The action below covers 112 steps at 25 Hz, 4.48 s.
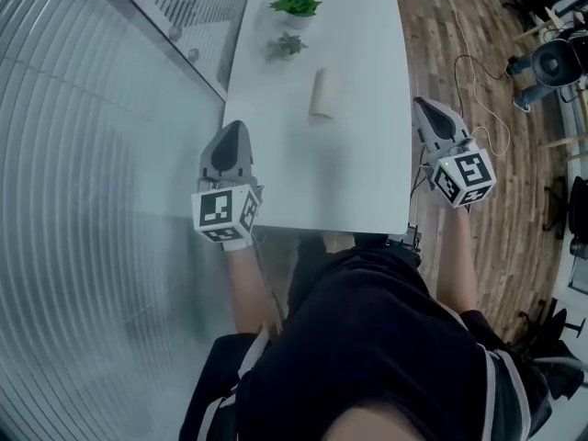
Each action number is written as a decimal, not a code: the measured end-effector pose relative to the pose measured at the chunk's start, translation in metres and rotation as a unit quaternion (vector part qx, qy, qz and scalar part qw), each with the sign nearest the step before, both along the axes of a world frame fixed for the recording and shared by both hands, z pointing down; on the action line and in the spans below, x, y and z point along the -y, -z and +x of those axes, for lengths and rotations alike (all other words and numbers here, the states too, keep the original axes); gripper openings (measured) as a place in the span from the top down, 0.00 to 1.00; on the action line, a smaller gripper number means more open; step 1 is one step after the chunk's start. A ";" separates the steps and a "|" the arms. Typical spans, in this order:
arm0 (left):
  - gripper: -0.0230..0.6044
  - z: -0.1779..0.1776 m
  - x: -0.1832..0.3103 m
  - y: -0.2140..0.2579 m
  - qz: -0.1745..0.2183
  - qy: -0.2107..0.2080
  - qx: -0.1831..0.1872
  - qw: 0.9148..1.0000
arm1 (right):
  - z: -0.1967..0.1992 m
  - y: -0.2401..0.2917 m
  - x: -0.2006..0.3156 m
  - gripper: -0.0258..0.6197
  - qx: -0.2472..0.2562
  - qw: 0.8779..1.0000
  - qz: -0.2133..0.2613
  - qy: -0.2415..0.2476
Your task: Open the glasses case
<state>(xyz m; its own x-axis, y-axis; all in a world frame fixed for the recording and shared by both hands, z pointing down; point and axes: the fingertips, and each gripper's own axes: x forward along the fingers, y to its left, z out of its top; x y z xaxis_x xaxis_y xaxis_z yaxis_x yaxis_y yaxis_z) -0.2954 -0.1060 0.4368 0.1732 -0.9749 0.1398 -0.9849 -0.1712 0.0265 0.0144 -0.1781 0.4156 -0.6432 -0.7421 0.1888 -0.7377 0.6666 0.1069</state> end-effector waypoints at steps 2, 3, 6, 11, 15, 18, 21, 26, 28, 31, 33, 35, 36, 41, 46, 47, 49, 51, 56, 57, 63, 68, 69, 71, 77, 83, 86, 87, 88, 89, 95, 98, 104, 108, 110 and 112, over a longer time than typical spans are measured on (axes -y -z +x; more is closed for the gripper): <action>0.97 -0.002 0.007 -0.001 0.001 0.010 0.007 1.000 | -0.001 -0.004 0.011 0.94 0.003 1.000 0.001 0.009; 0.97 -0.002 0.011 0.000 0.001 0.017 0.011 1.000 | 0.000 -0.006 0.016 0.94 0.006 1.000 0.002 0.015; 0.97 0.005 0.016 -0.001 -0.005 0.049 0.018 0.999 | 0.010 -0.017 0.028 0.94 0.010 0.999 0.000 0.034; 0.97 0.036 0.030 0.010 -0.009 0.062 0.039 0.997 | 0.022 -0.035 0.061 0.94 0.015 0.998 -0.004 0.055; 0.97 0.050 0.039 0.005 -0.029 0.047 0.053 0.997 | 0.007 -0.067 0.069 0.93 -0.003 0.997 -0.023 0.079; 0.97 0.048 0.041 -0.005 -0.045 0.049 0.053 0.996 | -0.014 -0.090 0.066 0.93 -0.029 0.994 -0.029 0.103; 0.97 0.045 0.043 -0.008 -0.052 0.048 0.052 0.996 | -0.033 -0.105 0.064 0.65 -0.038 0.991 -0.031 0.124; 0.97 0.034 0.032 -0.015 -0.072 0.044 0.062 0.995 | -0.069 -0.147 0.061 0.65 -0.083 0.986 -0.018 0.143; 0.97 0.029 0.020 -0.023 -0.090 0.040 0.067 0.993 | -0.086 -0.180 0.057 0.65 -0.165 0.972 0.015 0.164; 0.97 0.025 -0.001 -0.040 -0.123 0.043 0.073 0.989 | -0.105 -0.230 0.059 0.65 -0.310 0.925 0.087 0.203; 0.97 0.018 -0.016 -0.050 -0.146 0.055 0.072 0.985 | -0.119 -0.250 0.059 0.65 -0.326 0.914 0.095 0.222; 0.97 0.010 -0.028 -0.058 -0.165 0.066 0.071 0.982 | -0.130 -0.263 0.057 0.65 -0.333 0.907 0.100 0.238; 0.97 0.007 -0.033 -0.062 -0.173 0.072 0.070 0.980 | -0.134 -0.269 0.056 0.66 -0.341 0.901 0.104 0.248; 0.97 -0.005 -0.044 -0.072 -0.190 0.086 0.067 0.976 | -0.143 -0.292 0.049 0.66 -0.390 0.856 0.141 0.308; 0.97 -0.009 -0.039 -0.073 -0.184 0.079 0.068 0.977 | -0.147 -0.298 0.051 0.70 -0.410 0.837 0.160 0.326; 0.97 -0.009 -0.039 -0.075 -0.184 0.080 0.066 0.977 | -0.147 -0.299 0.050 0.71 -0.412 0.835 0.161 0.328; 0.97 -0.008 -0.038 -0.076 -0.186 0.079 0.063 0.977 | -0.150 -0.302 0.048 0.78 -0.415 0.831 0.164 0.331; 0.97 -0.006 -0.037 -0.076 -0.188 0.077 0.060 0.977 | -0.152 -0.301 0.046 0.86 -0.417 0.828 0.171 0.333; 0.97 -0.006 -0.036 -0.079 -0.192 0.075 0.060 0.977 | -0.157 -0.286 0.048 0.87 -0.417 0.824 0.195 0.331; 0.97 -0.006 -0.037 -0.081 -0.193 0.075 0.059 0.976 | -0.162 -0.281 0.049 0.87 -0.413 0.826 0.198 0.329; 0.97 0.004 -0.040 -0.087 -0.204 0.063 0.051 0.976 | -0.203 -0.272 0.043 0.88 -0.368 0.845 0.184 0.341; 0.97 0.001 -0.047 -0.092 -0.215 0.066 0.050 0.973 | -0.229 -0.288 0.038 0.90 -0.346 0.852 0.142 0.366; 0.97 0.000 -0.049 -0.093 -0.217 0.068 0.048 0.973 | -0.232 -0.293 0.035 0.90 -0.346 0.851 0.134 0.372; 0.97 -0.004 -0.052 -0.095 -0.220 0.073 0.046 0.972 | -0.236 -0.297 0.030 0.90 -0.343 0.849 0.128 0.381; 0.97 -0.005 -0.049 -0.094 -0.213 0.075 0.044 0.973 | -0.229 -0.258 0.044 0.91 -0.301 0.873 0.131 0.361; 0.97 0.009 -0.019 -0.078 -0.175 0.056 0.049 0.982 | -0.179 -0.144 0.097 0.91 -0.174 0.938 0.123 0.275; 0.97 0.015 0.003 -0.064 -0.143 0.043 0.057 0.987 | -0.132 -0.094 0.134 0.91 -0.067 0.972 0.094 0.204; 0.97 0.016 0.006 -0.060 -0.136 0.040 0.060 0.988 | -0.115 -0.085 0.142 0.91 -0.043 0.979 0.083 0.183; 0.97 0.017 0.009 -0.056 -0.130 0.039 0.064 0.989 | -0.099 -0.079 0.148 0.91 -0.031 0.983 0.075 0.166; 0.97 0.017 0.012 -0.051 -0.124 0.038 0.069 0.989 | -0.083 -0.076 0.152 0.91 -0.027 0.985 0.071 0.152; 0.97 0.004 0.049 -0.012 -0.071 0.047 0.099 0.991 | -0.009 -0.068 0.168 0.91 -0.032 0.994 0.061 0.085; 0.97 -0.002 0.063 0.011 -0.041 0.054 0.109 0.992 | 0.012 -0.059 0.164 0.91 -0.021 0.996 0.061 0.069; 0.97 0.010 0.082 0.040 0.001 0.048 0.113 0.992 | 0.025 -0.025 0.151 0.91 0.045 0.997 0.054 0.027; 0.97 0.018 0.090 0.040 0.023 0.050 0.099 0.994 | 0.028 -0.014 0.137 0.91 0.091 0.995 0.027 -0.024; 0.97 0.028 0.093 0.052 0.031 0.047 0.091 0.994 | 0.035 -0.002 0.130 0.91 0.109 0.993 0.022 -0.047; 0.97 0.034 0.097 0.057 0.038 0.049 0.075 0.995 | 0.032 0.004 0.126 0.91 0.119 0.991 0.029 -0.054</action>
